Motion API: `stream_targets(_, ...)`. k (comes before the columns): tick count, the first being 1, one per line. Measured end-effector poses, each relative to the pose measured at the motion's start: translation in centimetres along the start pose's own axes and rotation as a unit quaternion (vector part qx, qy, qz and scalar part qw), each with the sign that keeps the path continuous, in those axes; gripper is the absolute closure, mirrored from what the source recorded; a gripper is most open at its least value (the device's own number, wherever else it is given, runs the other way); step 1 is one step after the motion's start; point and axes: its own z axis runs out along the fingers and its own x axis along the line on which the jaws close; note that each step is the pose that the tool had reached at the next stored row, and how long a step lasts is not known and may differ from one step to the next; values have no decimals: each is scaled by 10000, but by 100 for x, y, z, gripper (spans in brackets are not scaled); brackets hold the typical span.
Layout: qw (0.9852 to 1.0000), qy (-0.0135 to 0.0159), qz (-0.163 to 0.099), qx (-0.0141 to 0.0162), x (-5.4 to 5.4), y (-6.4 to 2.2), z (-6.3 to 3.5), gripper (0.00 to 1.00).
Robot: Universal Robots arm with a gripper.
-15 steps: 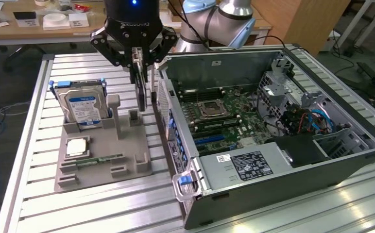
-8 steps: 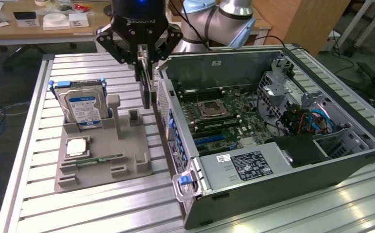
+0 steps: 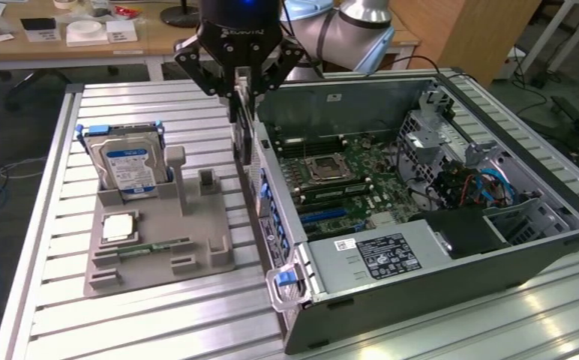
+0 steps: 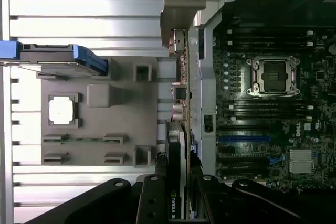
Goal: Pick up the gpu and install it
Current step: 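Pick up the gpu and move the gpu toward the slot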
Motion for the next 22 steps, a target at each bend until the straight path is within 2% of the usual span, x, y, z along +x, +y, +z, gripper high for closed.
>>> stream_targets(7, 10000, 1, 1, -33, -269, 8, 4, 73)
stream_targets(17, 10000, 3, 1, -83, -713, 20, 13, 73)
stream_targets(22, 10000, 3, 1, -84, -895, 25, 16, 73)
